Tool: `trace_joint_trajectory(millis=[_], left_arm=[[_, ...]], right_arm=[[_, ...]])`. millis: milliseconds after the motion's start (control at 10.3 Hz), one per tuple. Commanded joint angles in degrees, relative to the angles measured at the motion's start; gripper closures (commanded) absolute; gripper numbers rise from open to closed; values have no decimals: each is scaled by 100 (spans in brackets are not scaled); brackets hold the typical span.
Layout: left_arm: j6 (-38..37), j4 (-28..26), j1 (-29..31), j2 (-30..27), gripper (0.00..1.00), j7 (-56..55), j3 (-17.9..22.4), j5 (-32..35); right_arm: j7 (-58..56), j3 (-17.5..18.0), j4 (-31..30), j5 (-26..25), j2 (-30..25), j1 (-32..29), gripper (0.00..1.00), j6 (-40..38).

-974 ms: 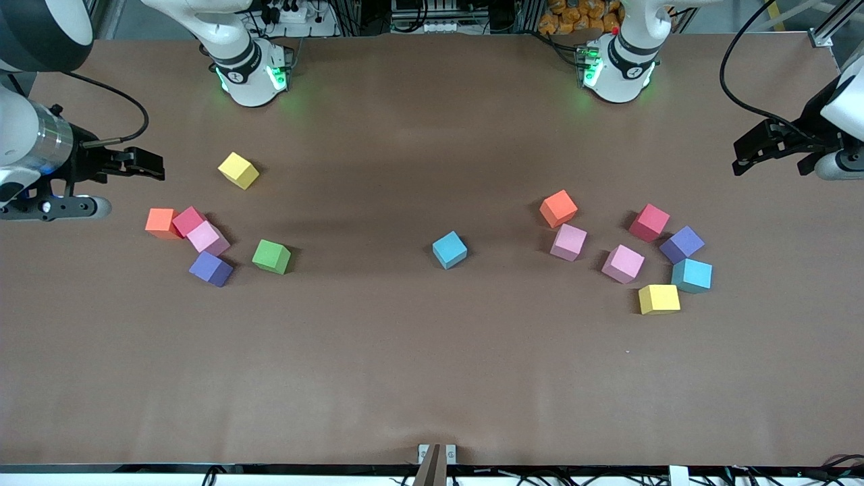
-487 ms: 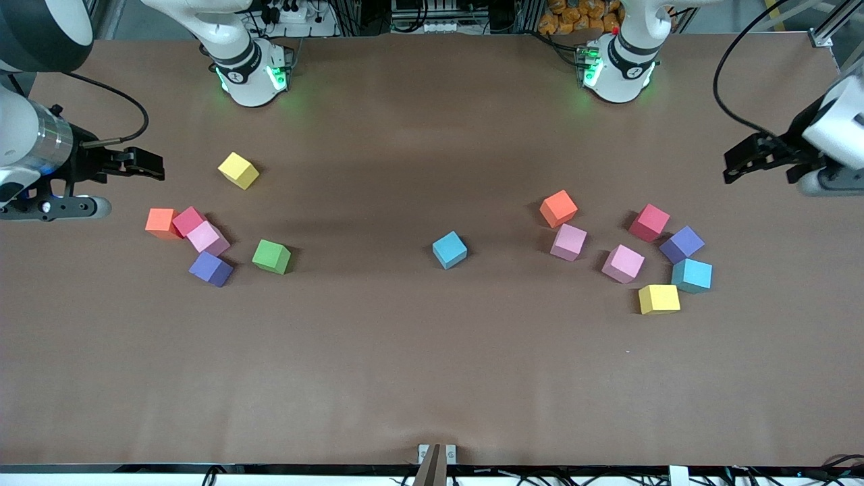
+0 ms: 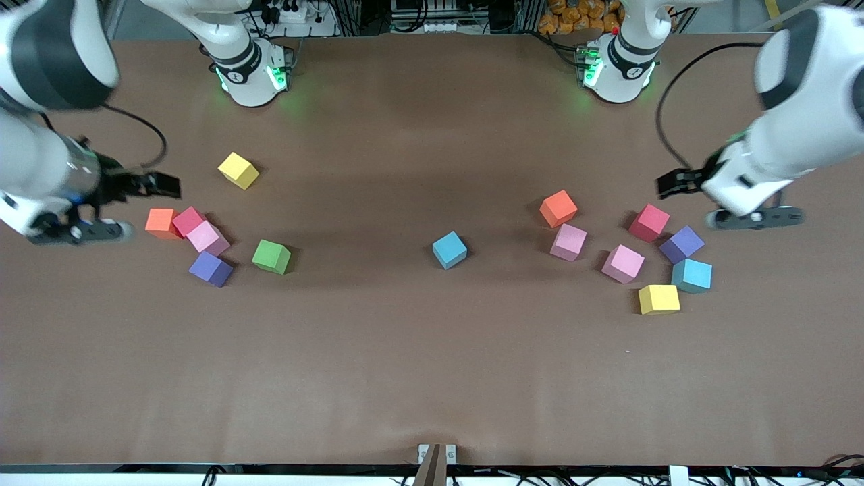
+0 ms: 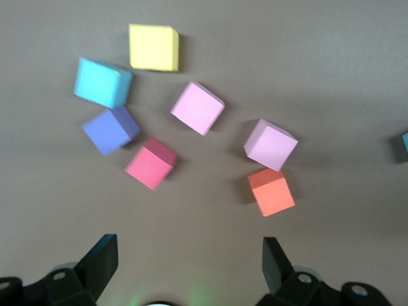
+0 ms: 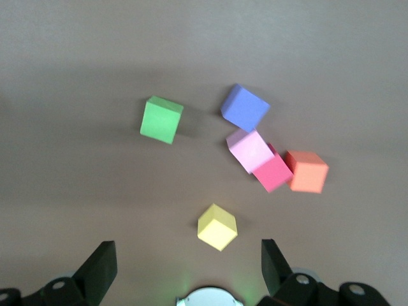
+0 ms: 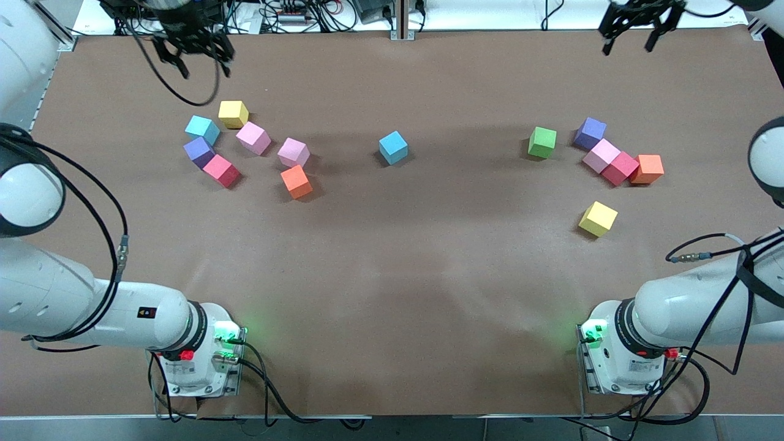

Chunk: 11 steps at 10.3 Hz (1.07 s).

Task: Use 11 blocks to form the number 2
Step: 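Grasp the green cube with the right gripper while the left gripper grasps orange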

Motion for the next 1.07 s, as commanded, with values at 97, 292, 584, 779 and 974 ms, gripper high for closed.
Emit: trace_joint_trajectory(millis=[97,292,584,779,974], left_arm=[[1528,-1666,49,-350,0,-1123,-601,-111],[2102,-2073,41,-202,0,-2116,-962,-128],[3620,-2959,5,159,0,-2725,-1253,-471],[3766,-3059,-39,299,0,-2833,-1324,-436],[3976,-3059,-39,536,0,-2842,-1324,-436]], right_arm=[[-721,12,-400,233,597,214,0,826],[-2124,12,-901,224,668,285,0,1546],[-4163,21,-1674,233,668,328,0,2548],[-5282,21,-2149,250,651,381,0,3278],[-6206,21,-2650,250,607,417,0,4226]])
